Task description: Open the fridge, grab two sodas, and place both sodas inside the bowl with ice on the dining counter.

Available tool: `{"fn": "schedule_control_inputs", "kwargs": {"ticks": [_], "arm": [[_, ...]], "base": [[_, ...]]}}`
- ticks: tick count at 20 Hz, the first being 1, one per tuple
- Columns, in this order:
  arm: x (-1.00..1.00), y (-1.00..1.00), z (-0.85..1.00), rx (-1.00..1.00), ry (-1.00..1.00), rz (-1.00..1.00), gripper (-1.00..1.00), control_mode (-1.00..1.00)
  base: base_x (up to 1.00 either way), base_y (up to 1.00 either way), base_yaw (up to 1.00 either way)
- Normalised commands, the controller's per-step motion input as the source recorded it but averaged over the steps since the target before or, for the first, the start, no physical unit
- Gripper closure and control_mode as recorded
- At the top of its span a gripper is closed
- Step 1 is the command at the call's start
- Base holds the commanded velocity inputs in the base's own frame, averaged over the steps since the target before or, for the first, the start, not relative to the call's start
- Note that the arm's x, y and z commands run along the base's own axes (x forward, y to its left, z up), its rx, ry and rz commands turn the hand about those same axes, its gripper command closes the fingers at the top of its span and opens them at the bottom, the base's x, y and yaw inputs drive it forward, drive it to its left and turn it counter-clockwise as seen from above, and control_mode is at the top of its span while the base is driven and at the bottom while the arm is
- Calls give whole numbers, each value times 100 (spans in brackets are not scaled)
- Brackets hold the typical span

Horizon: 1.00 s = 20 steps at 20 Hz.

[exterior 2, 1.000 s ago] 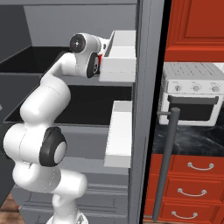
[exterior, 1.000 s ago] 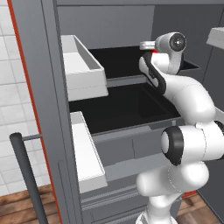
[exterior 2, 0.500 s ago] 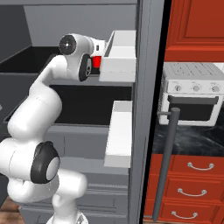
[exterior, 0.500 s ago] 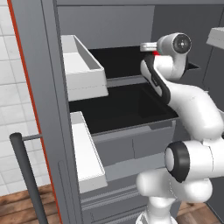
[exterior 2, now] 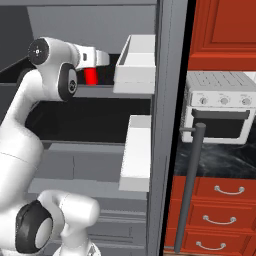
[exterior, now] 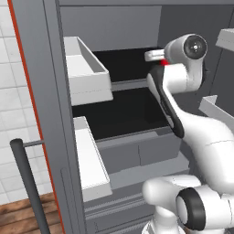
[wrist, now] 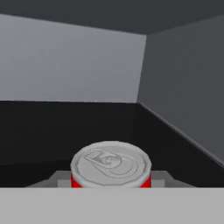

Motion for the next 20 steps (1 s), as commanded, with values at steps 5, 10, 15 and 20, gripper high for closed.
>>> {"fn": "schedule_control_inputs", "kwargs": {"ticks": [5,10,15,20], "arm": [[-100,5,-14,-1,0,3,100,-100],[-100,2,-18,0,0,7,100,-100],[-100,19,-1,0,8,6,100,-100],[-100,11,-23,0,8,6,100,-100]], "base": [[0,0,0],[0,0,0],[0,0,0],[0,0,0]]}}
